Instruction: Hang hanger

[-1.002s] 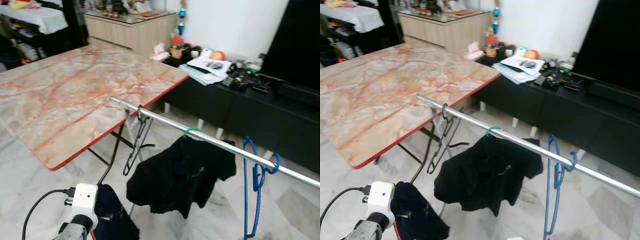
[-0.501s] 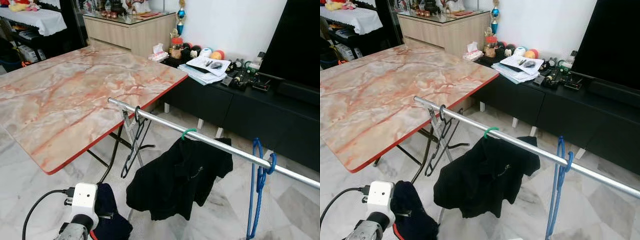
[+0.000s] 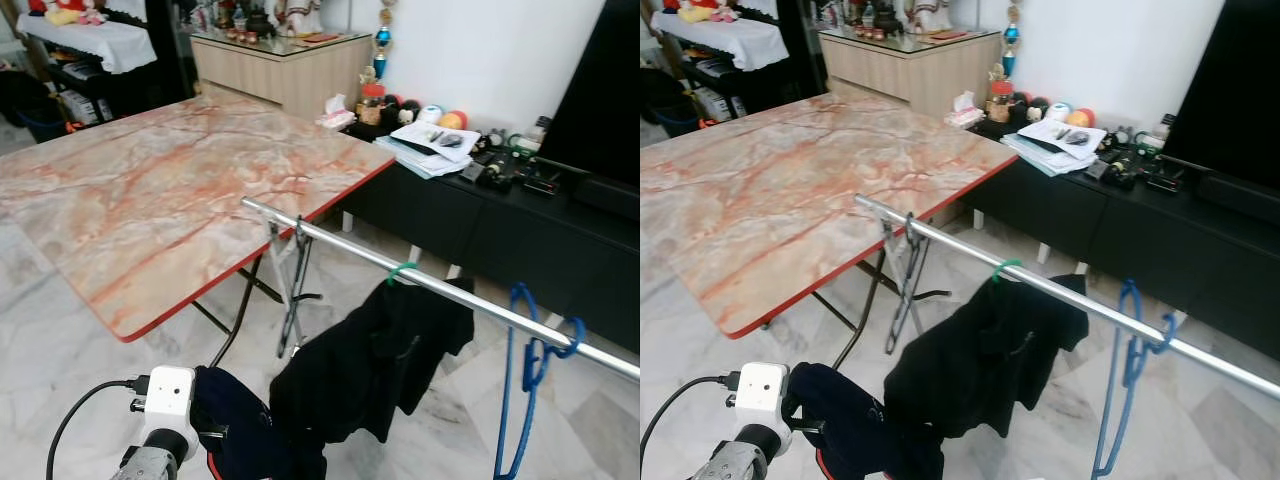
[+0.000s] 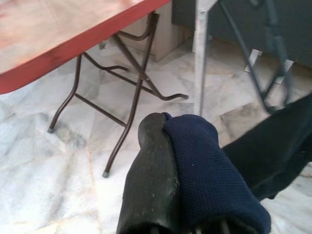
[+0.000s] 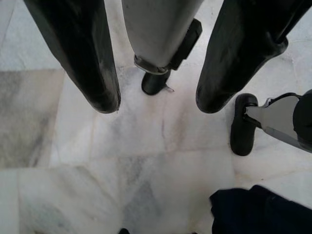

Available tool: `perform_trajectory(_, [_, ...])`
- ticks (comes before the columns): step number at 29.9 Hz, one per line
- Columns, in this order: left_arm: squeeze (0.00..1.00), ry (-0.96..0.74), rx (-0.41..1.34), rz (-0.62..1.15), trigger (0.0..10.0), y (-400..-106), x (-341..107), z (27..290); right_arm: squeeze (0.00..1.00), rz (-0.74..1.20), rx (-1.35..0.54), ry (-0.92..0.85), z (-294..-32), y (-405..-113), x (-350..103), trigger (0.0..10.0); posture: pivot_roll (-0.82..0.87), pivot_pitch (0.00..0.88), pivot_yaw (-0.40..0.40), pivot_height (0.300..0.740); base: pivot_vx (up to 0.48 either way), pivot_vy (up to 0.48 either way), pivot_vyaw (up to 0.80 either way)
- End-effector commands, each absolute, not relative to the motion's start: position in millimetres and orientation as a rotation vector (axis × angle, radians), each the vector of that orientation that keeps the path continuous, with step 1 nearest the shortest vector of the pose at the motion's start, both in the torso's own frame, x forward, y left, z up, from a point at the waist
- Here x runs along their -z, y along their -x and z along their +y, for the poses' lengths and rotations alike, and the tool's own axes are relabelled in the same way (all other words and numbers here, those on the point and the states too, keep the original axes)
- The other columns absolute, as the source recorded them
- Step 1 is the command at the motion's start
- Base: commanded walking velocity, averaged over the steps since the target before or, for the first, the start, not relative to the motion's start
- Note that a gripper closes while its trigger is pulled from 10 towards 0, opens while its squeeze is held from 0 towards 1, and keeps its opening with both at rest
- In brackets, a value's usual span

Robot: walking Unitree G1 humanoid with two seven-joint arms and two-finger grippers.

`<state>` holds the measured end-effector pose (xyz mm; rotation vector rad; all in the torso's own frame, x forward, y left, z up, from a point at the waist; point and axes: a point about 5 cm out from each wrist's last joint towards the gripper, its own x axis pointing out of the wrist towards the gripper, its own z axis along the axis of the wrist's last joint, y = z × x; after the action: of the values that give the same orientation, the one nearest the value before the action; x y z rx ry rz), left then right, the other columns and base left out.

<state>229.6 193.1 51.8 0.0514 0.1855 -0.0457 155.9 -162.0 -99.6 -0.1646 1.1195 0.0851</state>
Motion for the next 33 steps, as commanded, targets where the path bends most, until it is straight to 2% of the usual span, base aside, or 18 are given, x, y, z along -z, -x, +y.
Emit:
perform_trajectory(1, [0.0,-0.05,0.043,0.165,10.0,-230.2,-57.3,193.8,0.0,1.123,-0.095,0.181,-162.1,-156.1,99.5,10.0,0.19,0.0,-0.003,0.74,0.0,0.341,0.0])
perform_trajectory(19, [0.0,-0.044,0.054,0.172,10.0,-228.0,-56.9,192.2,0.0,1.129,-0.15,0.247,-159.0,-156.9,99.4,10.0,0.19,0.001,-0.003,0.74,0.0,0.341,0.0])
perform_trajectory(33, [0.0,-0.043,0.052,0.17,10.0,-228.3,-58.4,193.2,0.0,1.125,-0.152,0.234,-157.6,-156.7,99.5,10.0,0.2,0.003,0.002,0.74,0.0,0.34,0.0])
